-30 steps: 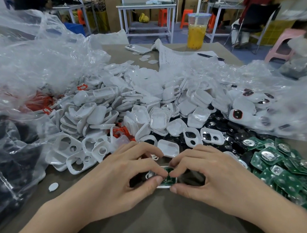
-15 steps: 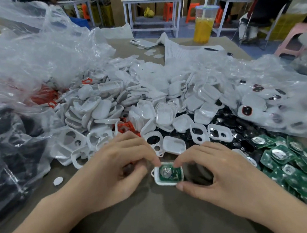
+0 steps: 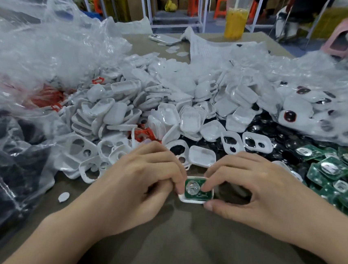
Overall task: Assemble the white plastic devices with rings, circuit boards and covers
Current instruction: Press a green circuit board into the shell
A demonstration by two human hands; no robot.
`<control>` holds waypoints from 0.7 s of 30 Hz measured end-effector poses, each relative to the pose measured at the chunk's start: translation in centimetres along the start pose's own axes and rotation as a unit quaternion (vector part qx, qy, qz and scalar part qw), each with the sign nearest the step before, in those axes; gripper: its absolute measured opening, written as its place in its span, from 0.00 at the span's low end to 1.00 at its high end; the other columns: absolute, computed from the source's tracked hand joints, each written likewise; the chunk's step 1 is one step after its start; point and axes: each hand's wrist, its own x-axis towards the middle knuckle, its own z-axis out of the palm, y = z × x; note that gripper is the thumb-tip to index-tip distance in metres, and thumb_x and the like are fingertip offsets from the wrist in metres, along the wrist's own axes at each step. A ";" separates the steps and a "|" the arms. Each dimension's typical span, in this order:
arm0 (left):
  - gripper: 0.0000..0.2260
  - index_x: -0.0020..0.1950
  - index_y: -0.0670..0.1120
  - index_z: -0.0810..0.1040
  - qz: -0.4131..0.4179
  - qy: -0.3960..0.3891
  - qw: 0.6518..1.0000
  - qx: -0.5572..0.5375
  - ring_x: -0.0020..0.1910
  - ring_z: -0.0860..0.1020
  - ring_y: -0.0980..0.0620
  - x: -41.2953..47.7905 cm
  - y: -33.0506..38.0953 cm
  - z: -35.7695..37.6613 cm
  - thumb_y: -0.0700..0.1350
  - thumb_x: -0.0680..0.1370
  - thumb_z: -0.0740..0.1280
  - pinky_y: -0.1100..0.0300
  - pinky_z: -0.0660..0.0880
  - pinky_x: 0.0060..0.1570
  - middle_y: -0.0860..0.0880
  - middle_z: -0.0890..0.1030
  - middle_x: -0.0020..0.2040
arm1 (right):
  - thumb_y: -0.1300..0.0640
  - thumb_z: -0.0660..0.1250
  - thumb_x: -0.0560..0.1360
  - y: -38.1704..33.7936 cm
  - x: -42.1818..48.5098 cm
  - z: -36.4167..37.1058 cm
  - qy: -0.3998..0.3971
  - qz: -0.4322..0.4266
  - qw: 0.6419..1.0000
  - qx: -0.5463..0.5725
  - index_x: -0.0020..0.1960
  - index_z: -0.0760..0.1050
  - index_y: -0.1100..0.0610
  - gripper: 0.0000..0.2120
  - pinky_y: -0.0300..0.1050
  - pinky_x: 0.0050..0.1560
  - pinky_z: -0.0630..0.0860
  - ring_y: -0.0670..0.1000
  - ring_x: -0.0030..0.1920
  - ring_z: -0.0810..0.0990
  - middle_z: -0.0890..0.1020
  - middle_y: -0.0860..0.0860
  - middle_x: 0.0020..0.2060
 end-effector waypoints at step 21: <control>0.13 0.44 0.51 0.84 0.013 -0.014 1.000 -0.004 0.52 0.77 0.55 0.1 0.1 1.0 0.40 0.77 0.60 0.65 0.71 0.52 0.60 0.80 0.52 | 0.32 0.61 0.73 0.2 -0.1 0.1 0.004 -0.005 1.000 0.004 0.53 0.76 0.34 0.12 0.45 0.54 0.77 0.41 0.56 0.76 0.78 0.33 0.52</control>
